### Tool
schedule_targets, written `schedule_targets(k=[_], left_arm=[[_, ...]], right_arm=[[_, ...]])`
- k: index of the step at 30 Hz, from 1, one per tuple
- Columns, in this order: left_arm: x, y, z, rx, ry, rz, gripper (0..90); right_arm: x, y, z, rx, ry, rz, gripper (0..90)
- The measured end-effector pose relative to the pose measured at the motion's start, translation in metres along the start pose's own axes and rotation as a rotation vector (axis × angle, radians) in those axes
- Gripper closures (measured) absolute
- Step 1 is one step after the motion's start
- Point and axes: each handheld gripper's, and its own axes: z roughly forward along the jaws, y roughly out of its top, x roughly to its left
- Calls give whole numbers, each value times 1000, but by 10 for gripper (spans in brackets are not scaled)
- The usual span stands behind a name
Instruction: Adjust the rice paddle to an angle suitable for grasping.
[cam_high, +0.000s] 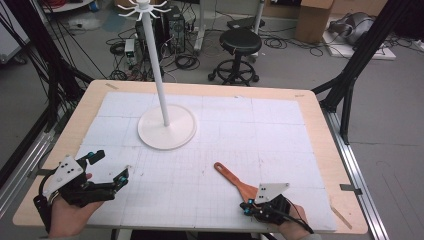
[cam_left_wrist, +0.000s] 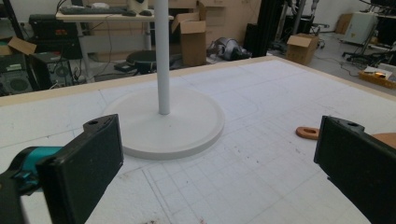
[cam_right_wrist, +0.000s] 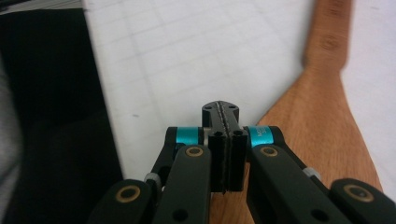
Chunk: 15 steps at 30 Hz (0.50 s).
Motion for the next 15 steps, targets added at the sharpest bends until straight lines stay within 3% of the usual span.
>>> schedule_targets(k=[10, 14, 15], left_arm=[[0, 1, -3, -3, 7, 3, 18], [0, 1, -3, -2, 7, 2, 18], [-1, 1, -3, -3, 6, 4, 18]], right_arm=[[-22, -11, -11, -8, -69, 55, 900], [-22, -10, -11, -7, -72, 47, 900], [-22, -9, -12, -28, -53, 43, 900]])
